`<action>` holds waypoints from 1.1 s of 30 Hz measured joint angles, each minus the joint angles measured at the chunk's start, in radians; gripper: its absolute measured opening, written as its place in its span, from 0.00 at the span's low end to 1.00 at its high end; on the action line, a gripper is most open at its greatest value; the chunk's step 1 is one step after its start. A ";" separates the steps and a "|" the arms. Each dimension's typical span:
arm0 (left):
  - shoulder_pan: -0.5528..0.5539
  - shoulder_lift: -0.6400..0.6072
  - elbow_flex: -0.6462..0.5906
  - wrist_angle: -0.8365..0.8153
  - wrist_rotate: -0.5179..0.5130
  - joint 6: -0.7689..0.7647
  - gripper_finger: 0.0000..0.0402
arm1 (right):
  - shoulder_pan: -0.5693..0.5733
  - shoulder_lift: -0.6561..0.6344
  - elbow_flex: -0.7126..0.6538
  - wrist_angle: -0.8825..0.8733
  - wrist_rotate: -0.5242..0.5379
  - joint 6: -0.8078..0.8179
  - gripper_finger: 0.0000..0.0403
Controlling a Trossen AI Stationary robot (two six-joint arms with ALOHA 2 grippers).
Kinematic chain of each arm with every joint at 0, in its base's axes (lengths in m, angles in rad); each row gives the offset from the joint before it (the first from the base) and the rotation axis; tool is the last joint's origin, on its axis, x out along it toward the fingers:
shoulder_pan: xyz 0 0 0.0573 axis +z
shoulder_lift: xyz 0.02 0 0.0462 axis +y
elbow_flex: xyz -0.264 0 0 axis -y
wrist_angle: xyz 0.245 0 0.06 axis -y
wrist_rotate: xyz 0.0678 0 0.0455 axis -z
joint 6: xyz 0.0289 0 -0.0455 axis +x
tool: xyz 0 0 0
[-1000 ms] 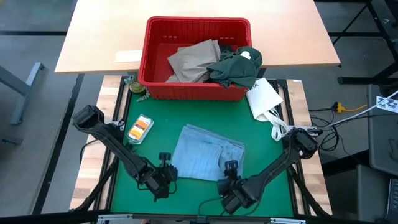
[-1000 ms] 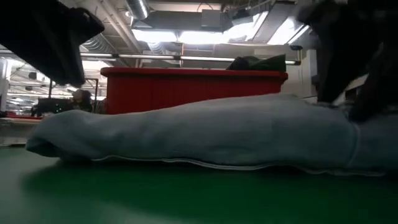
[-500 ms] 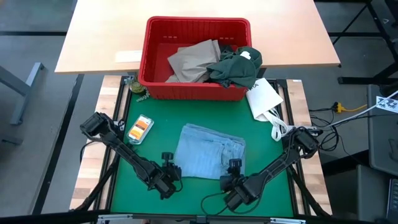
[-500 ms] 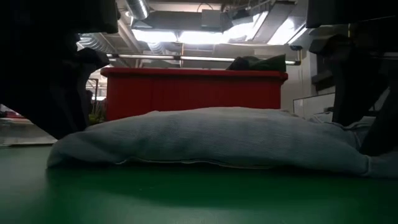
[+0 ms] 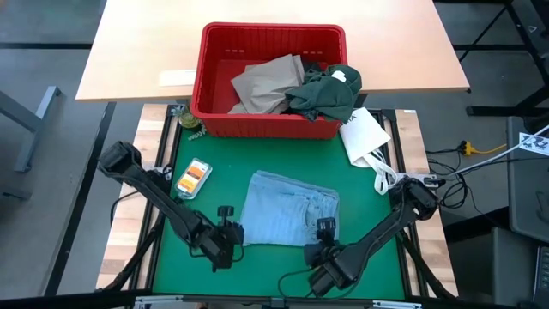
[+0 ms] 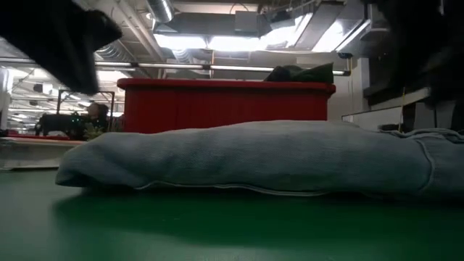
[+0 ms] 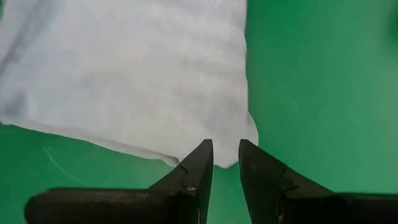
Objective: Fold Laundry from Bin
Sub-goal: Fold the blue pants
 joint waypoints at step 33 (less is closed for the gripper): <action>0.613 0.076 0.003 0.137 0.063 0.409 0.18 | -0.429 -0.003 -0.363 -0.064 0.029 -0.289 0.44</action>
